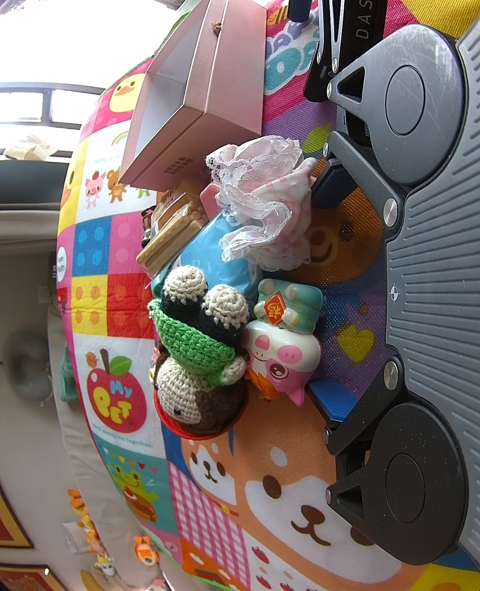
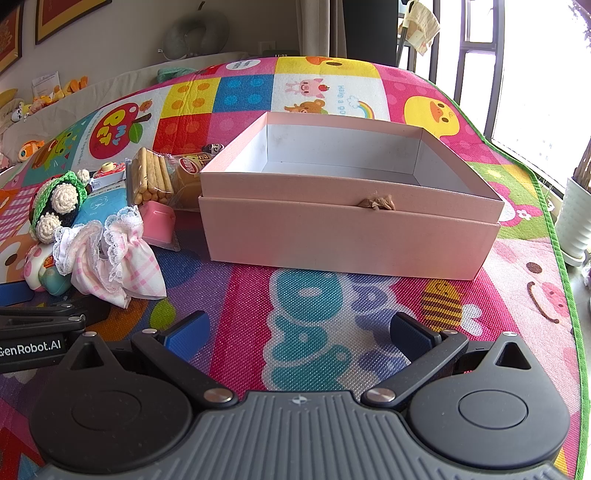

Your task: Organize objects

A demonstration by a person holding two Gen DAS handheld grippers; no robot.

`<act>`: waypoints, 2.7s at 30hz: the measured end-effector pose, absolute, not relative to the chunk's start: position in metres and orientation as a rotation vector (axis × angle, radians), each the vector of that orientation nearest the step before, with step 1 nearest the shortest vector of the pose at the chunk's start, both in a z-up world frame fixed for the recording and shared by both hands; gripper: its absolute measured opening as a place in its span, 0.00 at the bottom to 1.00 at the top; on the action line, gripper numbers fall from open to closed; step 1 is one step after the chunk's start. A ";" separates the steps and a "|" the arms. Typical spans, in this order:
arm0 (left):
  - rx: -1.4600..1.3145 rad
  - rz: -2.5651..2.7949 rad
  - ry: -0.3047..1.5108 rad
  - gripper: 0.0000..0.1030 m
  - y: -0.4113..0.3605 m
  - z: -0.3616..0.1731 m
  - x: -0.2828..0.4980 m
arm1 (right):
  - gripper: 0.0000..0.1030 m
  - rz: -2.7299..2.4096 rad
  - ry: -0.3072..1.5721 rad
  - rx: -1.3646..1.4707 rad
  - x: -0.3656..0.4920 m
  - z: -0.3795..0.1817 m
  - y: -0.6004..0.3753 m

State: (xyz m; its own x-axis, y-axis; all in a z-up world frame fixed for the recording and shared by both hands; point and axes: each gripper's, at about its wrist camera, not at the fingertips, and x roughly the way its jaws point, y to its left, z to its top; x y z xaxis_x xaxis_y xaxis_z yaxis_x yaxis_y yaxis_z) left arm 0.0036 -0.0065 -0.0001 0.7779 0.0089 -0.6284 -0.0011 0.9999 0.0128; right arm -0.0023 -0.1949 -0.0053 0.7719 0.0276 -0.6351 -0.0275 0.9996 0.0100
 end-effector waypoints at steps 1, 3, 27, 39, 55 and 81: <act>0.012 0.005 0.680 0.98 -0.007 0.000 0.004 | 1.00 0.030 0.688 0.000 -0.002 -0.005 -0.195; 0.012 0.005 0.680 0.98 -0.007 0.000 0.004 | 1.00 0.030 0.688 0.000 -0.002 -0.005 -0.195; 0.004 0.002 0.718 0.98 -0.007 0.001 0.003 | 1.00 0.033 0.688 0.011 -0.002 -0.005 -0.196; 0.014 -0.029 0.736 0.97 -0.003 0.004 -0.029 | 1.00 0.098 0.768 -0.014 -0.022 0.002 -0.205; -0.591 0.048 0.672 0.96 0.103 0.062 0.041 | 1.00 0.103 0.778 -0.022 -0.037 0.000 -0.208; -0.311 -0.189 0.679 0.75 0.141 0.062 -0.002 | 0.79 0.425 0.627 -0.152 -0.004 0.062 -0.118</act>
